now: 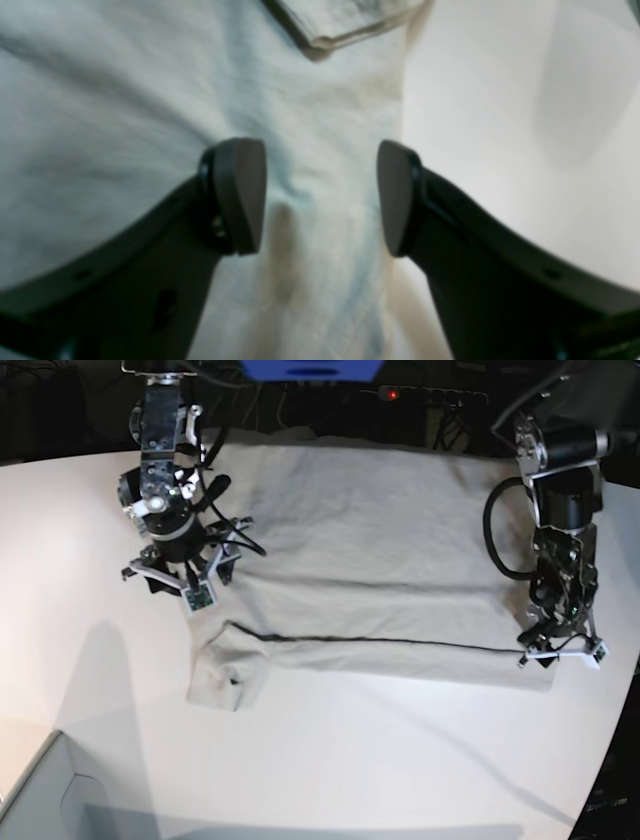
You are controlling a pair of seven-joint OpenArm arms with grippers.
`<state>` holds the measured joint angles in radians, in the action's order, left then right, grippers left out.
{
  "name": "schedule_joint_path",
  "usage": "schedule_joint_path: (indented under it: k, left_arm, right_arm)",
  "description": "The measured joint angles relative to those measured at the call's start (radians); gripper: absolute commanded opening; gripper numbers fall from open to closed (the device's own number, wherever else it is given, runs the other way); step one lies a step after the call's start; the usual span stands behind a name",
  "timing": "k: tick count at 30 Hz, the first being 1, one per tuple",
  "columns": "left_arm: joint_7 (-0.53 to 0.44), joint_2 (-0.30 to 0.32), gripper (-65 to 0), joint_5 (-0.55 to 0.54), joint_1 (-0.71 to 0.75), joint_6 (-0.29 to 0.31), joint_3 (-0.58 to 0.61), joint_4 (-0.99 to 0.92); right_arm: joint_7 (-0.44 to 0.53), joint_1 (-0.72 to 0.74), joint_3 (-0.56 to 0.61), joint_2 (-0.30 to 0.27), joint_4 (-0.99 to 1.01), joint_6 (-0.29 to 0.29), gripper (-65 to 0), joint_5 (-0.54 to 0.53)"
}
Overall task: Layout the t-shirt on the table in an organized manner, then fold the t-shirt properly
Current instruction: 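Grasp the shirt body with both grippers and tug it straight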
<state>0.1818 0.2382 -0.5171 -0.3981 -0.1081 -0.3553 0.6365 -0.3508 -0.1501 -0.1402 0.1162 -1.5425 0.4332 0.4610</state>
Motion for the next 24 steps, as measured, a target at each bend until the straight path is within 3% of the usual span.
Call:
schedule_joint_path:
  k: [11,19,24]
  left_arm:
    - [0.001,-0.006,-32.0,0.003,-0.042,0.000,-0.008,-0.056]
    - [-0.061,0.002,-32.0,0.008,0.057,0.035,-0.019,-0.031]
    - [-0.063,-0.003,-32.0,0.007,0.125,0.049,-0.112,0.033]
  right_arm:
    - [0.002,-0.034,0.002,0.003,-0.002,0.000,-29.8,0.000]
    - [0.002,-0.031,0.003,0.002,-0.001,0.000,-29.8,0.000]
    - [0.003,-0.034,0.003,0.001,-0.001,0.000,-29.8,0.000]
